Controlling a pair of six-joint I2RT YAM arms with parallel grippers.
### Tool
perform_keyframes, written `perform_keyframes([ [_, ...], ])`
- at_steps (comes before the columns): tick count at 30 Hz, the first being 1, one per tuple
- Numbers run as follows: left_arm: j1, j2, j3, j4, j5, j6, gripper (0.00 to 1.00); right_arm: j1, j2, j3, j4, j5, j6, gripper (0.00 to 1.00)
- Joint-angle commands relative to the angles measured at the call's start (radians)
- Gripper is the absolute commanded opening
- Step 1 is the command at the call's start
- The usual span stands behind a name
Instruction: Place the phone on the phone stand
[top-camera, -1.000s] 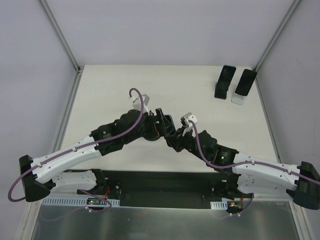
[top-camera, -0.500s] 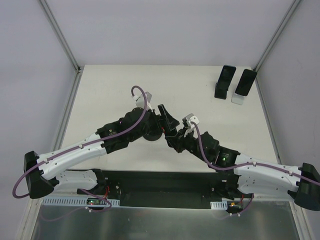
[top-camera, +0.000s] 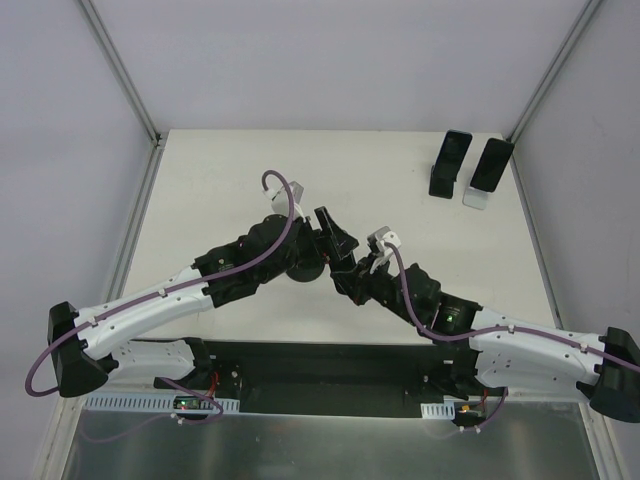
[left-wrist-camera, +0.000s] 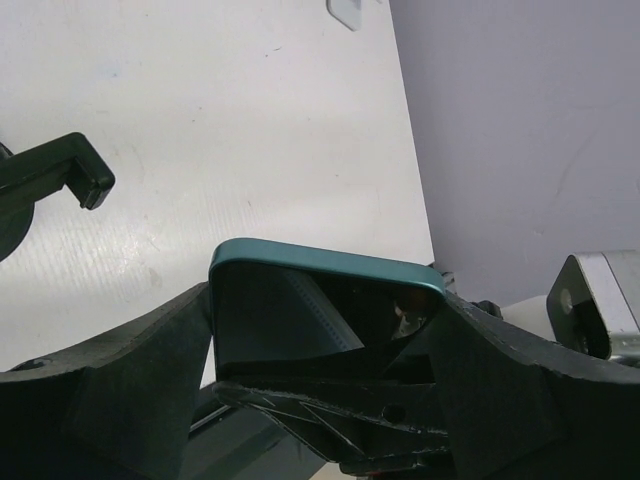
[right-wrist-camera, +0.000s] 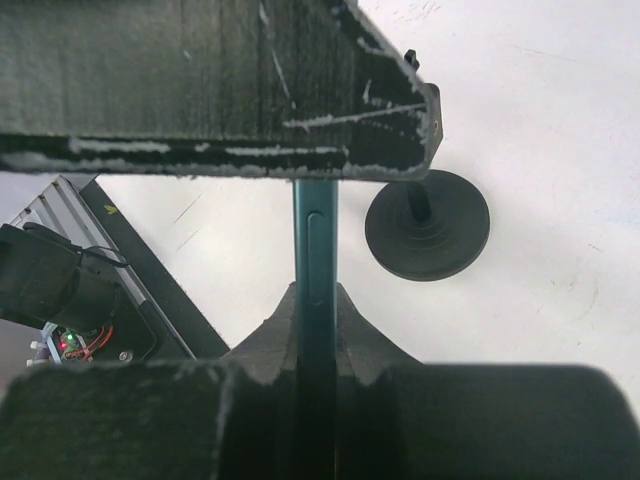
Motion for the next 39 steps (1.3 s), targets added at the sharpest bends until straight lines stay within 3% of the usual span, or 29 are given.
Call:
perform_keyframes([
  [1,-0.001,0.003,-0.002,0.082,0.018,0.057,0.79,0.008,-0.031,0.032,0.082,-0.002,0.025,0.01],
  [4,-0.001,0.003,-0.006,0.093,0.012,0.08,0.69,0.009,-0.028,0.043,0.072,0.001,0.028,0.01],
  [11,-0.001,-0.014,-0.021,0.134,0.004,0.139,0.68,0.019,-0.028,0.046,0.069,0.0,0.033,0.01],
  [14,-0.001,-0.02,-0.033,0.149,0.004,0.165,0.47,0.022,-0.026,0.049,0.069,-0.008,0.033,0.01],
  [15,-0.001,-0.02,-0.033,0.149,0.005,0.176,0.35,0.023,-0.026,0.05,0.065,-0.017,0.033,0.01],
  [18,-0.001,-0.031,-0.035,0.149,0.001,0.211,0.17,0.028,-0.023,0.069,0.049,-0.028,0.025,0.01],
  [19,-0.001,-0.034,-0.033,0.149,0.001,0.229,0.03,0.029,-0.022,0.075,0.029,-0.029,0.022,0.01],
  [21,-0.001,-0.038,-0.033,0.143,-0.004,0.249,0.0,0.031,-0.02,0.093,0.006,-0.031,0.023,0.03],
  [22,-0.001,-0.046,-0.033,0.134,-0.011,0.248,0.0,0.029,-0.021,0.098,-0.025,-0.026,0.033,0.1],
  [23,-0.001,-0.049,-0.032,0.128,-0.017,0.248,0.0,0.031,-0.028,0.101,-0.037,-0.02,0.039,0.28],
  [25,-0.001,-0.061,-0.027,0.1,-0.024,0.252,0.0,0.029,-0.032,0.104,-0.068,-0.014,0.045,0.42],
  [26,-0.001,-0.067,-0.022,0.084,-0.025,0.254,0.0,0.031,-0.037,0.107,-0.083,-0.013,0.054,0.56],
  [29,-0.001,-0.103,-0.018,0.014,-0.065,0.249,0.0,0.031,-0.049,0.136,-0.175,-0.013,0.063,0.73],
  [35,-0.001,-0.225,-0.016,-0.116,-0.113,0.281,0.0,0.029,-0.122,0.155,-0.347,0.033,0.045,0.97],
  [39,-0.001,-0.308,0.01,-0.265,-0.114,0.275,0.0,-0.015,-0.163,0.161,-0.44,0.087,0.073,0.96],
])
